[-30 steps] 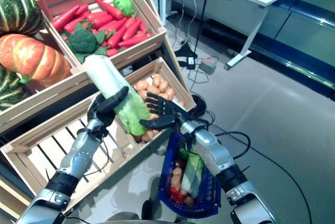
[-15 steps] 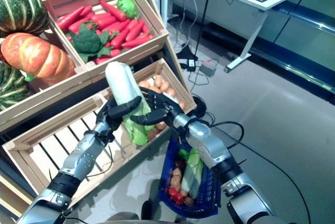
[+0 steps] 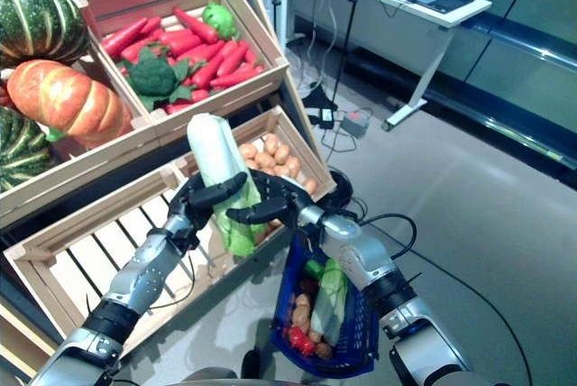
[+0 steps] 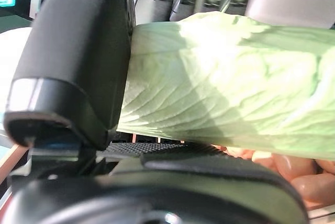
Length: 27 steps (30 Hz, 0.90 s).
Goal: Put vegetables into the basket
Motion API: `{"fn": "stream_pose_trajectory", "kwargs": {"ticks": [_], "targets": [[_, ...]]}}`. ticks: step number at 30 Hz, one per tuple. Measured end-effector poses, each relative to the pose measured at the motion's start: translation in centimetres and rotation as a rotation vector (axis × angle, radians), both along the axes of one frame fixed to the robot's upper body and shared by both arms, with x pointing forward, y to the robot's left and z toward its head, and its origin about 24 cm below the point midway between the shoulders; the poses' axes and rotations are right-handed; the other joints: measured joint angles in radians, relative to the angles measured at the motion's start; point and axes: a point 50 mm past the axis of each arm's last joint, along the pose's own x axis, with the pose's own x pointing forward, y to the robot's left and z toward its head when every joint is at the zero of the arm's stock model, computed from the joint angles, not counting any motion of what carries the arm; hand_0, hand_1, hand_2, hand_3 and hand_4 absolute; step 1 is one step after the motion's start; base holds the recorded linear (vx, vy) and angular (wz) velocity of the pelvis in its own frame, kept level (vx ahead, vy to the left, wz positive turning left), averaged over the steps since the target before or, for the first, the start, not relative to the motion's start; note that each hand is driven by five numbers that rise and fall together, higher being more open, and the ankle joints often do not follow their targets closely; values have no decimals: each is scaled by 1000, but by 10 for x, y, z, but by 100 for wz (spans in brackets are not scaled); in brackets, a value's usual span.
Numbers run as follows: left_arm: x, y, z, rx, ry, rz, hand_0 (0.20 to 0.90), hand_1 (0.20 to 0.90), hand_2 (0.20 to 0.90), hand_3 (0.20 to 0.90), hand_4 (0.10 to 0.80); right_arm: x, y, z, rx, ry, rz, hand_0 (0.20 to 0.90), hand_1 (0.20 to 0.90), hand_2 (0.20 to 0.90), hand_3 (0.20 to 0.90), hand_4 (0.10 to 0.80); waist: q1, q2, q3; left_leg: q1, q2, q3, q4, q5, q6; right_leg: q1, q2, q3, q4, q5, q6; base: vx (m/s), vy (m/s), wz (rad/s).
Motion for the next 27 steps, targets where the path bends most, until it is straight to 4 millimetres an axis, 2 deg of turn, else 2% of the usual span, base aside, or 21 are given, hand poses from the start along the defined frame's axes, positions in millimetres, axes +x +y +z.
{"fn": "stream_pose_trajectory", "kwargs": {"ticks": [9,11,27], "targets": [[-3,1,-3,1,6,0,300,300,300,300,400,-23,4,-45,24,230,-8,900,900,900,900,800,-1,-10,-7,-1,-1,2,0,0,0,-5,-1,2,-1,0,0,0,0,0],[-4,1,-2,1,4,-1,300,300,300,300,400,-27,4,-49,49,254,-14,900,900,900,900,800,-1,-10,-7,-1,-1,2,0,0,0,-4,-1,2,-2,0,0,0,0,0],[-3,-5,11,-5,-52,-26,300,300,300,300,400,-26,4,-43,94,228,-18,900,900,900,900,800,-1,-2,-8,-2,-2,1,0,0,0,0,0,3,-16,3,0,0,0,0]]}}
